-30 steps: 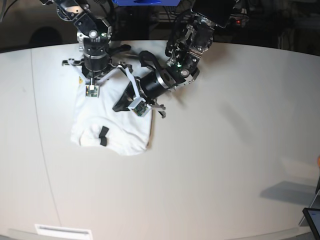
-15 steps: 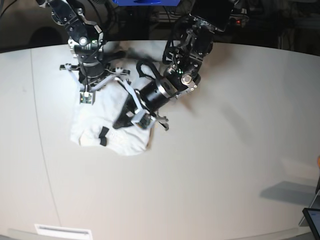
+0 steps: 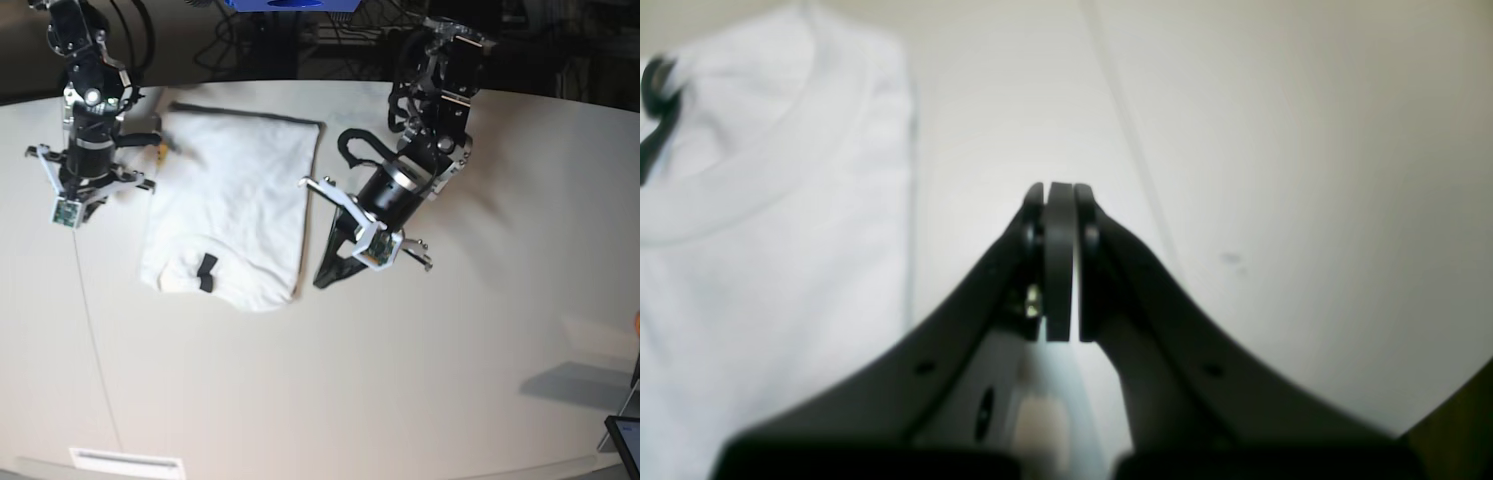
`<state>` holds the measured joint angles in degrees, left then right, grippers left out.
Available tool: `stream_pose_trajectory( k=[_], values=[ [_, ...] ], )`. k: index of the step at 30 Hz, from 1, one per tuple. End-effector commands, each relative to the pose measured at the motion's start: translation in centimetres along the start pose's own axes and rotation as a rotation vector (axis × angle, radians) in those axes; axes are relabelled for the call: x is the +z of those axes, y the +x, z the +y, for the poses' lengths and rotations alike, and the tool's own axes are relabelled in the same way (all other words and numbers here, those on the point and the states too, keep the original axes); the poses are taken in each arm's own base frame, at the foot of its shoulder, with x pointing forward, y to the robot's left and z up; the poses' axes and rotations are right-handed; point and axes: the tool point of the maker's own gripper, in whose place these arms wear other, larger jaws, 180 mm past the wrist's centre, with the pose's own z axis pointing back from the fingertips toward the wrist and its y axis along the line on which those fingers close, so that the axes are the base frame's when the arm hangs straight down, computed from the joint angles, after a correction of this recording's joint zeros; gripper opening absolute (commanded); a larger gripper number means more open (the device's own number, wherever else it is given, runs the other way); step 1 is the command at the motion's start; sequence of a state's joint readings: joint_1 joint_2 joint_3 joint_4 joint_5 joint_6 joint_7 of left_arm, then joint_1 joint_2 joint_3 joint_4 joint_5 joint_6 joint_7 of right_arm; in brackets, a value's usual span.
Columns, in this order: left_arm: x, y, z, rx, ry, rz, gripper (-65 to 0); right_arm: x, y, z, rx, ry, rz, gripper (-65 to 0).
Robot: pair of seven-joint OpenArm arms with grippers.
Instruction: Fold the T-shirt properly
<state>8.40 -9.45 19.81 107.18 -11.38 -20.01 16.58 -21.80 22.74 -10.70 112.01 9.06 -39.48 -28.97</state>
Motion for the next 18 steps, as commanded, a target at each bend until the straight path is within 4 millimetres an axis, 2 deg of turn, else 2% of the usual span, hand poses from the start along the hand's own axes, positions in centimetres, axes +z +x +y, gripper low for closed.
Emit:
stream_pose_trajectory(
  k=[1,4,7,10,12,15,18],
  values=[
    [0.8,2.4,0.4,-0.035,0.006,-0.104,-65.0,0.2,2.0,-1.9,0.013,-0.047,-0.103,-63.8],
    [3.5,1.7,0.9,-0.116,0.047,-0.151,-65.0,1.1,3.2,-4.9,0.021,-0.126,-0.227,-64.0],
    [5.8,1.0,1.3,-0.16,0.09,-0.177,-65.0,1.9,3.3,-5.8,0.039,-0.119,-0.279,-64.1],
    [8.6,1.5,1.7,-0.145,0.127,-0.219,-65.0,2.9,3.1,-7.8,0.044,-0.159,-0.315,-64.1],
    [10.4,1.7,1.6,-0.131,0.141,-0.226,-65.0,3.7,2.2,-9.3,0.054,-0.186,-0.304,-64.1],
    [12.5,1.0,0.4,-0.118,0.114,-0.219,-65.0,5.2,0.6,-11.1,0.063,-0.235,-0.282,-64.1],
    [13.9,-0.8,-1.3,-0.086,0.081,-0.158,-65.0,6.6,-1.6,-12.4,0.092,-0.259,-0.22,-64.1]
  ],
)
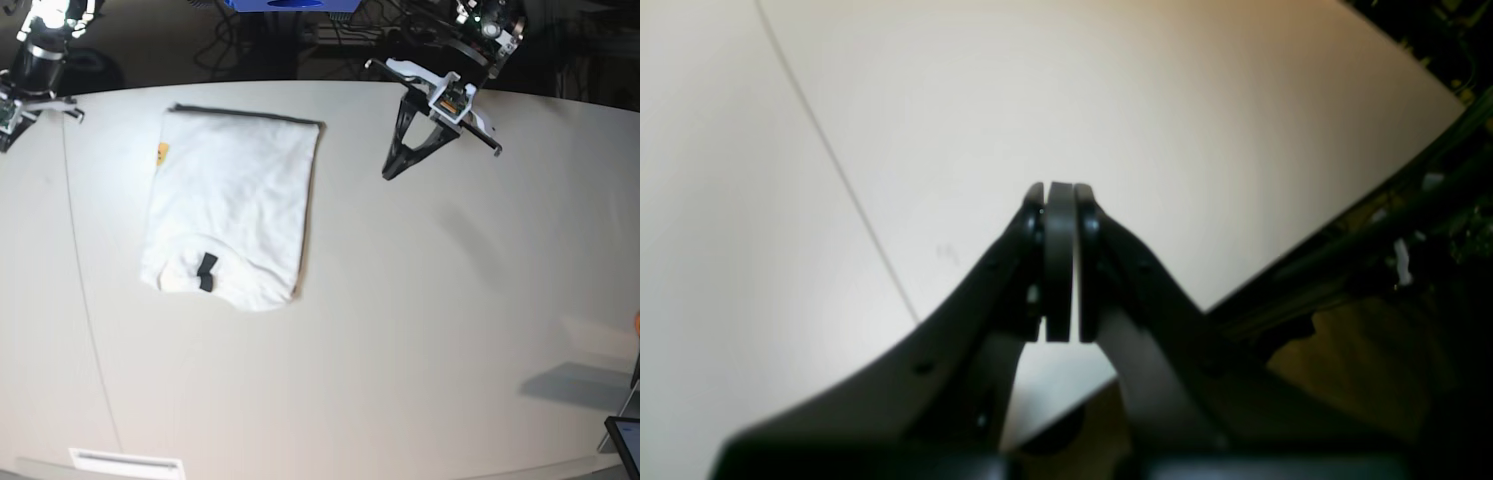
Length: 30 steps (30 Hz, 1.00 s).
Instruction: Fold the T-shirt properly
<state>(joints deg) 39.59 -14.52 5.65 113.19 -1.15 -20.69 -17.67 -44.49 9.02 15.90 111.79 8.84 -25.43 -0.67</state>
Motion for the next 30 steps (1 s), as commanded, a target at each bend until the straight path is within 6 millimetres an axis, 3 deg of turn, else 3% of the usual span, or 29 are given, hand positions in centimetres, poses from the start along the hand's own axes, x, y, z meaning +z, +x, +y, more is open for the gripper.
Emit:
stream_pose_trajectory(
  k=[1,10,17,19,24,27,30],
  values=[
    [0.5,0.6,-0.7,0.019,-0.009,-0.023,-65.0,0.4,0.7,-1.1,0.039,-0.017,-0.036,-64.1],
    [6.1,-6.2,-5.6,0.047,-0.1,0.253,-65.0,5.4,-9.8,-3.1,0.112,-0.061,0.271,-64.1],
    [12.0,-14.7,-8.2,0.158,-0.112,0.521,-65.0,7.9,-21.7,-3.3,0.218,-0.051,0.586,-64.1],
    [13.3,-17.3,-9.1,0.199,-0.102,0.591,-65.0,8.5,-25.3,-2.6,0.269,-0.016,0.691,-64.1],
    [17.0,-24.6,-10.7,0.29,-0.071,0.821,-65.0,9.7,-32.3,-0.5,0.435,0.095,0.878,-64.1],
    [18.8,-29.1,-11.7,0.35,-0.058,0.991,-65.0,9.6,-35.0,0.8,0.552,0.16,0.948,-64.0],
    [20.5,-32.5,-12.6,0.418,-0.042,1.112,-65.0,8.2,-35.8,2.6,0.665,0.228,0.956,-63.7]
  ],
)
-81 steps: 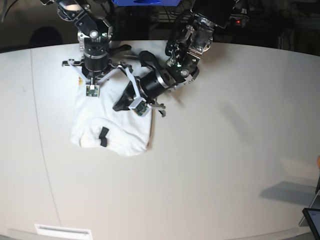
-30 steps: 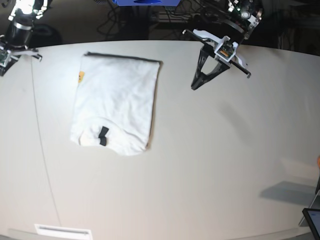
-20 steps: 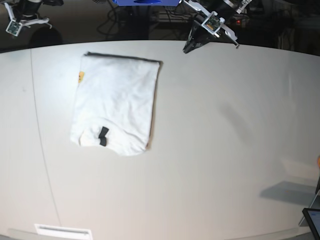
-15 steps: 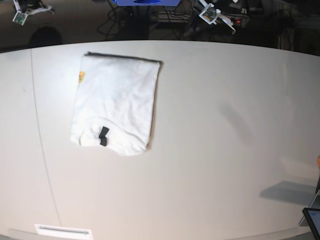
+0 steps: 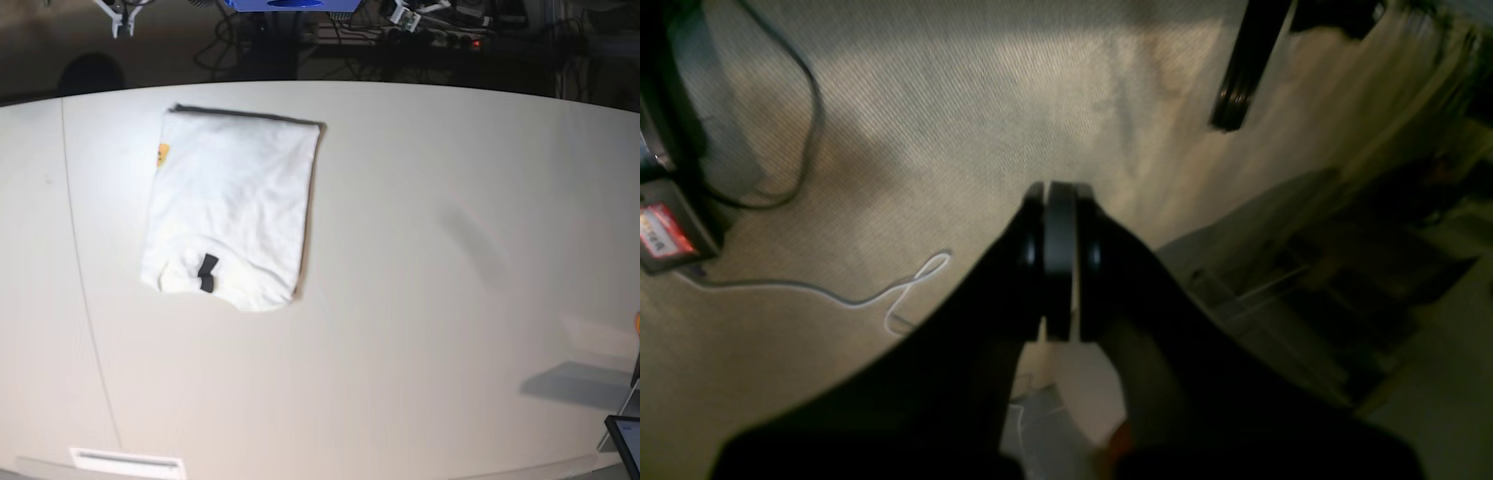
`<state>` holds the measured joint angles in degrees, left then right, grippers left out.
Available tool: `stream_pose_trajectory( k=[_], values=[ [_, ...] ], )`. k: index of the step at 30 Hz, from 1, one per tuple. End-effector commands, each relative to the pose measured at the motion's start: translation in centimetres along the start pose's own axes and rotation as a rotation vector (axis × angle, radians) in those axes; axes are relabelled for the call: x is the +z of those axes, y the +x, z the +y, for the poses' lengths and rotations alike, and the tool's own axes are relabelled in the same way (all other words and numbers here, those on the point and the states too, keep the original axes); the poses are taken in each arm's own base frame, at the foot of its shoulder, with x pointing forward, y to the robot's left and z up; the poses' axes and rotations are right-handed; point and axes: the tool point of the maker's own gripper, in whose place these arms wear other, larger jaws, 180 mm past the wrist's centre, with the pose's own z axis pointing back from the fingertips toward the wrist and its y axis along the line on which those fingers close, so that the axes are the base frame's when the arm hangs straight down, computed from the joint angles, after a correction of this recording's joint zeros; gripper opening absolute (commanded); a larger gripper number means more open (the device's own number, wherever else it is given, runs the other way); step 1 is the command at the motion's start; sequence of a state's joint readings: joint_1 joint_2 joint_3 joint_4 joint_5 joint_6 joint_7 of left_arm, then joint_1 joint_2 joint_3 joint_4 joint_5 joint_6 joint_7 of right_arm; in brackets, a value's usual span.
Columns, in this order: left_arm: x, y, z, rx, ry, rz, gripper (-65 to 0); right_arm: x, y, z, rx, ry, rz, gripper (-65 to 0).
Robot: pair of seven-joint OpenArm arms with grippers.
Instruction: Fold the T-shirt properly
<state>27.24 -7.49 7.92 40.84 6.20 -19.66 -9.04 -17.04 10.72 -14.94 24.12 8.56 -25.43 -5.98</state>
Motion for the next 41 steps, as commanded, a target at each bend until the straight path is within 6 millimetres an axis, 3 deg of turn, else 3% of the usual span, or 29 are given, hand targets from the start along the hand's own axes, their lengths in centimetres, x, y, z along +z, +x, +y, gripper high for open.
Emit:
stream_pose_trajectory(
  k=[1,3,6,10,16,36,41],
  values=[
    [-0.2,-1.4,-0.5,0.024,-0.017,0.032,-65.0,-0.4,1.2,-0.8,0.046,-0.023,-0.034,-63.5],
    [-1.5,-2.4,-0.9,0.072,-0.03,0.094,-65.0,-0.8,3.3,-0.1,0.121,0.003,-0.078,-63.5],
    [-3.0,-2.7,-1.2,0.118,-0.045,0.158,-65.0,-0.8,4.6,2.1,0.206,0.091,-0.11,-63.5],
    [-4.4,-0.9,-1.2,0.133,-0.053,0.159,-65.0,-0.4,5.2,4.9,0.263,0.256,-0.158,-63.4],
    [-5.5,1.3,-2.1,0.127,-0.072,0.127,-65.0,1.7,6.2,9.3,0.238,0.522,-0.253,-63.4],
    [-6.6,3.7,-2.9,0.149,-0.08,0.083,-65.0,1.7,6.8,9.2,0.237,0.532,-0.261,-63.4],
    [-6.7,4.3,-2.5,0.146,-0.074,0.066,-65.0,1.7,8.0,9.0,0.234,0.527,-0.28,-63.4]
  ],
)
